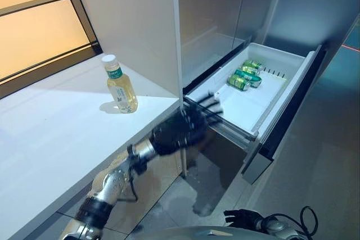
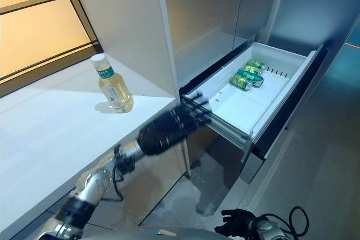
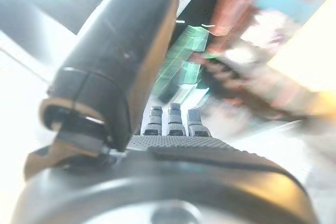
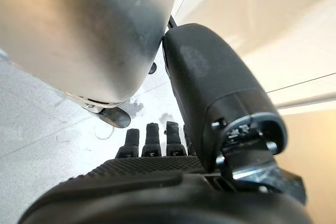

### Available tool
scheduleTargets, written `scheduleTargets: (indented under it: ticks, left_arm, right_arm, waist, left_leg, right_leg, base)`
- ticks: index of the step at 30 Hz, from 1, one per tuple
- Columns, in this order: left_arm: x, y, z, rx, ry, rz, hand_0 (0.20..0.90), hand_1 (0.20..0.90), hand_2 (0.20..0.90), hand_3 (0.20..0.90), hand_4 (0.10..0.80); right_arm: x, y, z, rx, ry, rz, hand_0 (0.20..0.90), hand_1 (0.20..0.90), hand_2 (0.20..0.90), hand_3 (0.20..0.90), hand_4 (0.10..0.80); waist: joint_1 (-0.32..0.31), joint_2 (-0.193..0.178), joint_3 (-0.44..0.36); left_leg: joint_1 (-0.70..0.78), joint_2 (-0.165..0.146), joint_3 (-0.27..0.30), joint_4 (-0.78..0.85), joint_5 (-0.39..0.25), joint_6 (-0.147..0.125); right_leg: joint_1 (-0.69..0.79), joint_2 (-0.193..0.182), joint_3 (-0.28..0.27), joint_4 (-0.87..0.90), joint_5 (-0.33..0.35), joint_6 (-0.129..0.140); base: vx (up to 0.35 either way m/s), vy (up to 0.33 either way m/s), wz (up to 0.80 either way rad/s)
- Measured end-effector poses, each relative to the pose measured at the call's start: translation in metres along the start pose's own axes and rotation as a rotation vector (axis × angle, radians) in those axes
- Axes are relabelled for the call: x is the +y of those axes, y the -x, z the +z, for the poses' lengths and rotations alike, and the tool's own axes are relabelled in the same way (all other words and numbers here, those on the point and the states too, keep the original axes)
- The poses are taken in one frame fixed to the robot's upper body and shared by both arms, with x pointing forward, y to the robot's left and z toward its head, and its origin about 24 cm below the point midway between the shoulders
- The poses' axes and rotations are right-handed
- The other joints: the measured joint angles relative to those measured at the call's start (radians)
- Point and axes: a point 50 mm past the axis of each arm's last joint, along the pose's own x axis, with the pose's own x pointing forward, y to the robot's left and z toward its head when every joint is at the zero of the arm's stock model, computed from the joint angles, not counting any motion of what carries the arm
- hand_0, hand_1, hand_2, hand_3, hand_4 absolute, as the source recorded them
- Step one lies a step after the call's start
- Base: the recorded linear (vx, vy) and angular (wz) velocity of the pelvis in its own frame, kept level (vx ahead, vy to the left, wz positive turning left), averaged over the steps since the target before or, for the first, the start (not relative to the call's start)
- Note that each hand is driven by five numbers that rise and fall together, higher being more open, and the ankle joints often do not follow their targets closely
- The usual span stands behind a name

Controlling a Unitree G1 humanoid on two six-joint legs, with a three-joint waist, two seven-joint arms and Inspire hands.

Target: Put drinks into fridge and close the fridge

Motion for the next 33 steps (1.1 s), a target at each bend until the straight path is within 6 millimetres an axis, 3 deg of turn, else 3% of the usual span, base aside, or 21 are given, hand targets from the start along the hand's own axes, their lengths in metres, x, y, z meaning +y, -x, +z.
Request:
scheduleTargets:
  ticks: [4,8,13,19,27,33]
  left_arm:
    - [0.017,0.006,0.072,-0.447,-0.286,0.332,0.900,0.900,0.900,0.900,0.800]
    - [0.004,0.015,0.103,-0.667,-0.430,0.451,0.900,0.900,0.900,0.900,0.800]
    - [0.000,0.013,0.107,-0.749,-0.446,0.566,0.900,0.900,0.900,0.900,0.800]
    - [-0.008,-0.003,0.096,-0.689,-0.555,0.590,0.900,0.900,0.900,0.900,0.800]
    - [0.018,-0.011,0.070,-0.449,-0.587,0.699,0.900,0.900,0.900,0.900,0.800]
    - [0.023,-0.009,0.070,-0.402,-0.653,0.705,0.900,0.900,0.900,0.900,0.800]
  right_arm:
    - [0.010,-0.004,-0.003,-0.002,-0.031,-0.010,0.900,0.900,0.900,0.900,0.800]
    - [0.020,-0.007,-0.010,0.011,-0.072,-0.011,0.900,0.900,0.900,0.900,0.800]
    - [0.023,-0.009,-0.008,0.014,-0.070,0.001,0.900,0.900,0.900,0.900,0.800]
    - [0.025,-0.010,-0.006,0.020,-0.060,0.006,0.900,0.900,0.900,0.900,0.800]
    - [0.020,-0.008,-0.010,0.044,-0.076,-0.003,0.900,0.900,0.900,0.900,0.800]
    - [0.020,-0.008,-0.011,0.052,-0.077,-0.003,0.900,0.900,0.900,0.900,0.800]
  waist:
    - [0.011,-0.010,0.001]
    - [0.051,-0.040,0.001]
    - [0.050,-0.054,-0.009]
    - [0.033,-0.054,-0.016]
    - [0.019,-0.027,-0.038]
    - [0.023,-0.026,-0.039]
  left_leg:
    - [0.001,0.002,-0.011,0.001,0.001,-0.003]
    - [-0.003,-0.008,-0.031,0.004,0.005,0.003]
    - [-0.007,-0.026,-0.042,0.002,0.010,0.017]
    - [-0.007,-0.030,-0.038,0.001,0.009,0.021]
    - [-0.005,-0.028,-0.036,0.001,0.010,0.021]
    - [-0.004,-0.028,-0.036,0.001,0.010,0.021]
  right_leg:
    - [0.005,0.002,-0.011,-0.001,-0.003,0.004]
    - [0.011,-0.006,-0.028,0.000,-0.004,0.004]
    - [0.013,-0.022,-0.030,0.000,-0.009,0.017]
    - [0.013,-0.026,-0.027,0.000,-0.006,0.019]
    - [0.012,-0.024,-0.026,0.000,-0.004,0.016]
    - [0.012,-0.024,-0.022,0.000,-0.004,0.016]
  base:
    - [0.033,-0.016,0.08]
    - [0.011,0.016,0.19]
    - [0.006,0.009,0.09]
    - [0.000,0.003,-0.01]
    - [0.000,0.003,0.00]
    - [0.000,0.000,0.00]
